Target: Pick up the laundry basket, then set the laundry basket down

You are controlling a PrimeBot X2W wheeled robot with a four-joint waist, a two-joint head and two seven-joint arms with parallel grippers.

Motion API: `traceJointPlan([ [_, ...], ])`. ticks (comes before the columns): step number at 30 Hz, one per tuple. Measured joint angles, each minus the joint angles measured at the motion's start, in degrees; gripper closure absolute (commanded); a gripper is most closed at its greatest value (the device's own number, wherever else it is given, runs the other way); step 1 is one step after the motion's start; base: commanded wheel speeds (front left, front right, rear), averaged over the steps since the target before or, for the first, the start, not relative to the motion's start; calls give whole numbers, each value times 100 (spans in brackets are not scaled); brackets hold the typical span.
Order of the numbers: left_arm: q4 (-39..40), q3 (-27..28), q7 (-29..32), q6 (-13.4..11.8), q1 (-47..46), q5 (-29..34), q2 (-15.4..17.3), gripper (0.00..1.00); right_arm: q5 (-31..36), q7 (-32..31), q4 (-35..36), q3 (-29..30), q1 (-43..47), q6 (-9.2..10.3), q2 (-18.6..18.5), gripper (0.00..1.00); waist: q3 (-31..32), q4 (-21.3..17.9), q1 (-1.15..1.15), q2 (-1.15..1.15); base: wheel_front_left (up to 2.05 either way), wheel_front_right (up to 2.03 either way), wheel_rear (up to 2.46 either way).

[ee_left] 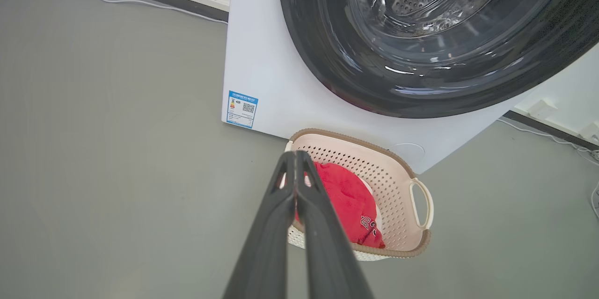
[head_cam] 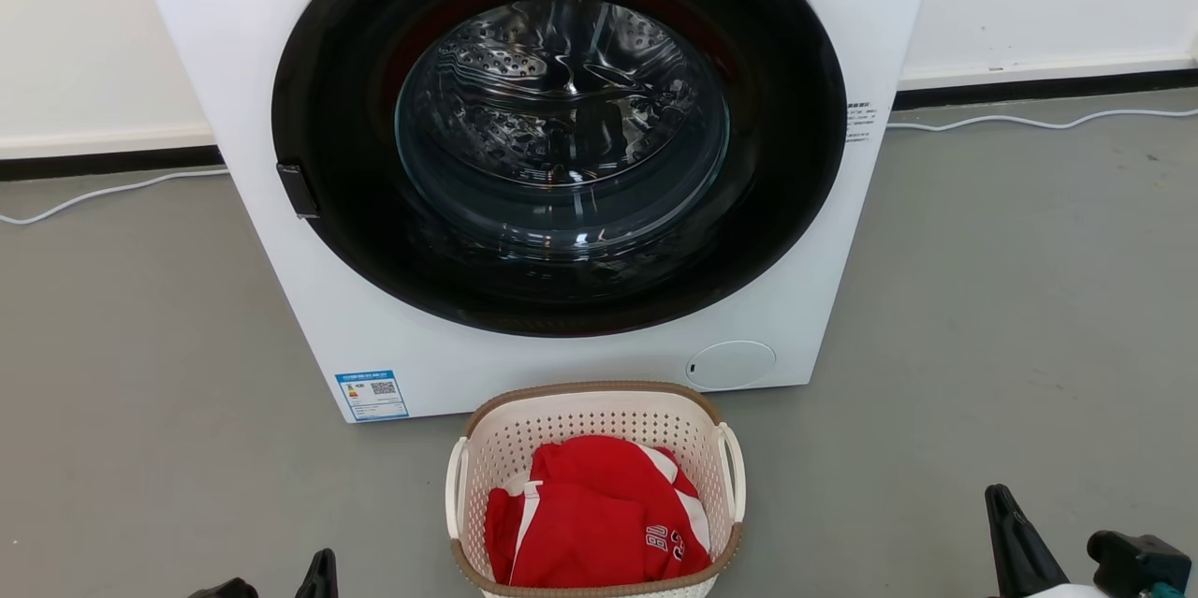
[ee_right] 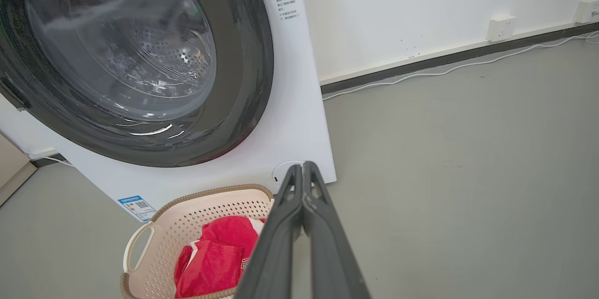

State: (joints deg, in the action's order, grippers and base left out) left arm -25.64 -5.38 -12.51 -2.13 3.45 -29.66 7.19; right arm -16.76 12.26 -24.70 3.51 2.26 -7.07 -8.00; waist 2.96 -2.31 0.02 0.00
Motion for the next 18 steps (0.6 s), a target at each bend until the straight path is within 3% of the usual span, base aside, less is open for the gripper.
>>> traceJointPlan([
  [18,164,162,301,154,-43,-992,-71,100,-1180,-293,165,33,-18,0,108,100,-51,36,-1,0,0,0,0],
])
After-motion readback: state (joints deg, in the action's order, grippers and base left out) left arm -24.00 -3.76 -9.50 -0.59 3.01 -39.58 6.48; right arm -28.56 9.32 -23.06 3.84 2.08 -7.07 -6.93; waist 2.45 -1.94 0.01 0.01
